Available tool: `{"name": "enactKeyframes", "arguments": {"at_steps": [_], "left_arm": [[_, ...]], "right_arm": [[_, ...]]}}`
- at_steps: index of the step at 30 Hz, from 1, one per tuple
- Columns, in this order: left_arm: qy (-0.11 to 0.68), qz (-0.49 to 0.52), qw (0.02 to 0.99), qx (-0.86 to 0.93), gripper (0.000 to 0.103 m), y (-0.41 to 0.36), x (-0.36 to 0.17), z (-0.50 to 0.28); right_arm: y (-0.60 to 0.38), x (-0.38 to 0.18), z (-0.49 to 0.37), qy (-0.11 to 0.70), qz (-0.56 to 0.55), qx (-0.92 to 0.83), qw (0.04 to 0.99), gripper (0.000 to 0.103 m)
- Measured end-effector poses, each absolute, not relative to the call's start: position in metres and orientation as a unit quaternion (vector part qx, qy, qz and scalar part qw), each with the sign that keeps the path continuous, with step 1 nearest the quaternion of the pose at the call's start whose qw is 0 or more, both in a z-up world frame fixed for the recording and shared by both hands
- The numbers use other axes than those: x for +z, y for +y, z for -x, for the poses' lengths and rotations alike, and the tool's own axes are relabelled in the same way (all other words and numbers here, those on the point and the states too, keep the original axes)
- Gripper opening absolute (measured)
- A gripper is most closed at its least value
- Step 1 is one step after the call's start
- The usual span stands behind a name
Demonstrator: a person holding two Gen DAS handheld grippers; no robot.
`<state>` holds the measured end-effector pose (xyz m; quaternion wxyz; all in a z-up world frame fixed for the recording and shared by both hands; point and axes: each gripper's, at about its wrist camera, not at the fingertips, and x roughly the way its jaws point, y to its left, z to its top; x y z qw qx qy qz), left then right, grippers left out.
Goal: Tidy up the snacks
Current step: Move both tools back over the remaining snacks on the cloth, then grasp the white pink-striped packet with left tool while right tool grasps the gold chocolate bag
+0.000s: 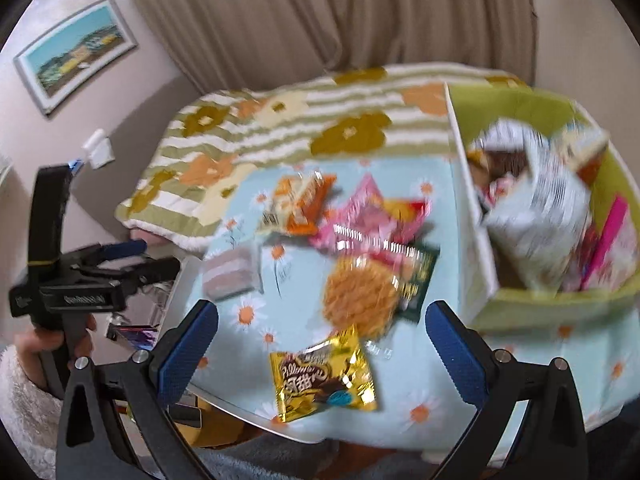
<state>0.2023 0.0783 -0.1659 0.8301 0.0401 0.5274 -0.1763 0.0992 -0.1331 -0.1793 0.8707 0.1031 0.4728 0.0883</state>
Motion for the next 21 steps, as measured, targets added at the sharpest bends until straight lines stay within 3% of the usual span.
{"name": "enactKeyframes", "arguments": {"at_steps": [17, 21], "left_arm": [[0.565, -0.199, 0.743, -0.298, 0.1, 0.078, -0.275, -0.258], [0.559, -0.213, 0.74, -0.309, 0.095, 0.08, -0.286, -0.263]], "right_arm": [[-0.118, -0.258, -0.088, 0.55, -0.159, -0.042, 0.819, 0.103], [-0.118, -0.271, -0.081, 0.558, -0.175, -0.049, 0.809, 0.103]]}}
